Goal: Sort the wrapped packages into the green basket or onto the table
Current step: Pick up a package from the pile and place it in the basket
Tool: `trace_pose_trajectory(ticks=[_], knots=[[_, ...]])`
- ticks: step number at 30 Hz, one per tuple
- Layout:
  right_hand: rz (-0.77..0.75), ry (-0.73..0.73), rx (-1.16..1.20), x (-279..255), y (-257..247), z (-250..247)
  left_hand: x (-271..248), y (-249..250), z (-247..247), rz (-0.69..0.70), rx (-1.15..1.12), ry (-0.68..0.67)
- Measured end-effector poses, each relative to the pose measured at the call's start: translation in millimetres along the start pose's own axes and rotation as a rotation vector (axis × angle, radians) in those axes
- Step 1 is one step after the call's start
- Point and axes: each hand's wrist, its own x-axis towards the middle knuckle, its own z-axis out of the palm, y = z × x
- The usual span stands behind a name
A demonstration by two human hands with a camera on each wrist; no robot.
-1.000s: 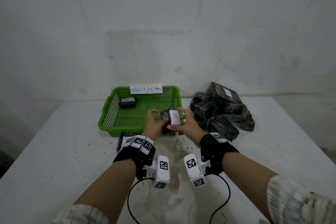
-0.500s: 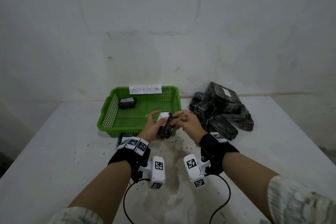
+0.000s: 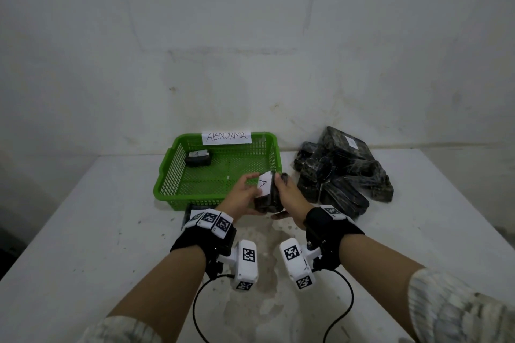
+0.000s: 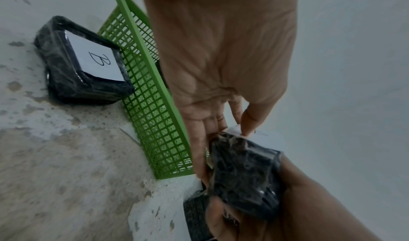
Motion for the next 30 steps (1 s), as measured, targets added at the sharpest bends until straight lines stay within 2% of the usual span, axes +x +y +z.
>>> trace_pose_trajectory(ticks=[5,8,10,14,21,26,30], knots=[[-0.137,0.082,-0.244,9.6,5.1,-0.6,0.6,2.3,2.8,-0.028,0.118,0.027],[-0.163,0.062,-0.207,11.3,5.9,-2.7,1.9,2.6,2.9,-0.046,0.149,-0.008],[-0.144,-0.010,-0.135,8.1,4.7,-3.4,4.8,2.6,2.9,-0.057,0.128,-0.015],[-0.088,-0.144,-0.117,-2.9,-2.5,-5.8,12.8,0.4,2.0,-0.041,0.094,0.049],[-0.171,-0.102,-0.248,-2.7,-1.0,-4.4,13.3,-4.4,0.8,-0.024,0.069,0.046],[-0.192,-0.215,-0.215,-12.0,-6.0,-8.8,13.5,-2.3,-3.1,0.002,0.054,0.108],[-0.240,-0.249,-0.188,-17.8,-11.2,-12.1,13.0,-4.1,-5.9,0.020,-0.046,0.122]])
